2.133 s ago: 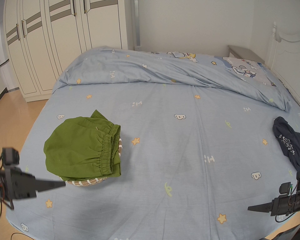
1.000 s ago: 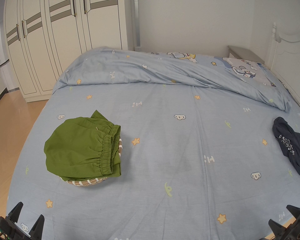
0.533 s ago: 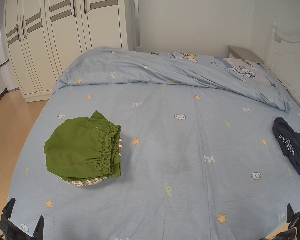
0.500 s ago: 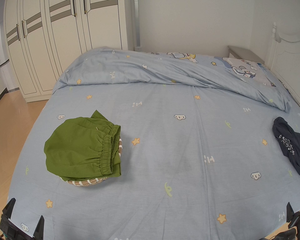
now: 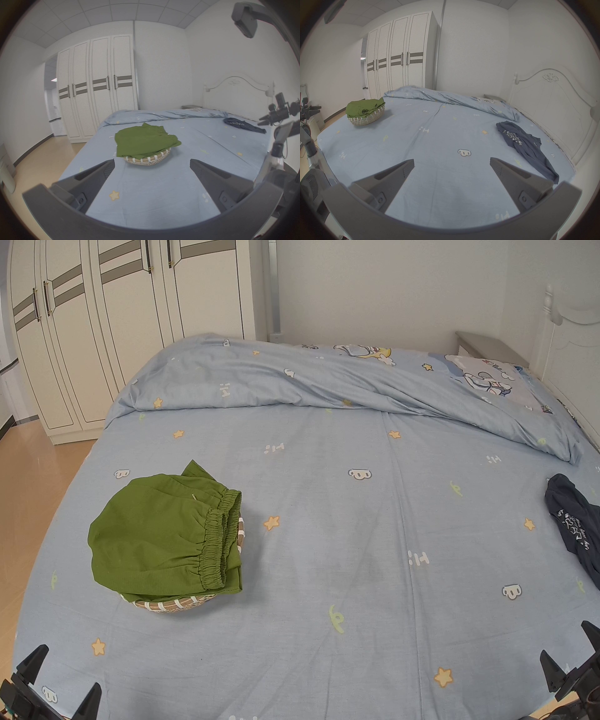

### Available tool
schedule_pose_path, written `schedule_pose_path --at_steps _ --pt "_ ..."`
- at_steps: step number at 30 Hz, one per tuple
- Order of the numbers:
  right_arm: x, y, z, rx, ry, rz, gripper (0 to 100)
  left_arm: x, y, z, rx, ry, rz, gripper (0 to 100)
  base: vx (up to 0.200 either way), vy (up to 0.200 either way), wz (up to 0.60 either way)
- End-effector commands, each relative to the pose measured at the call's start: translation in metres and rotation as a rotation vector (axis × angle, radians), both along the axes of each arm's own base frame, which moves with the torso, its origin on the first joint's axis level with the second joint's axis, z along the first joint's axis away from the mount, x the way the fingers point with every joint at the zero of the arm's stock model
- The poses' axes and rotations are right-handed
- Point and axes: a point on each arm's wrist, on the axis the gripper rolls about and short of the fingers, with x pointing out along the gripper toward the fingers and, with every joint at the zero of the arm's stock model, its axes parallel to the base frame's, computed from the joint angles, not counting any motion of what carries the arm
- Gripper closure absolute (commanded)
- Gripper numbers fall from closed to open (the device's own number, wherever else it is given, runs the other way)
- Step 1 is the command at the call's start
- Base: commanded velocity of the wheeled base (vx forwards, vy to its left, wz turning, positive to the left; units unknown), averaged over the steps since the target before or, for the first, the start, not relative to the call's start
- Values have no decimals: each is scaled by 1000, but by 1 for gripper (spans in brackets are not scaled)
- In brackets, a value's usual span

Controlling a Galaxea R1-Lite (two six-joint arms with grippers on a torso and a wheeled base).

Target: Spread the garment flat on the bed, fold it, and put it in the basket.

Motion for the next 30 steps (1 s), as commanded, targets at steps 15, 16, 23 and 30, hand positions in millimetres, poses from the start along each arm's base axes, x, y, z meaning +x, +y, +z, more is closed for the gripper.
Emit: schedule_pose_path --at_steps 15,16,23,30 --pt "-10 -6 -7 247 -256 -487 0 2 7 -3 -93 5 327 0 0 0 0" --pt "-10 -6 -7 237 -253 -479 0 2 7 -3 -72 5 323 0 0 0 0" --pt "-10 -2 -13 168 -134 -289 0 2 4 -3 -80 14 170 0 0 0 0" --pt "-9 -2 -12 168 -151 -298 0 1 0 -2 -113 21 2 0 0 0 0"
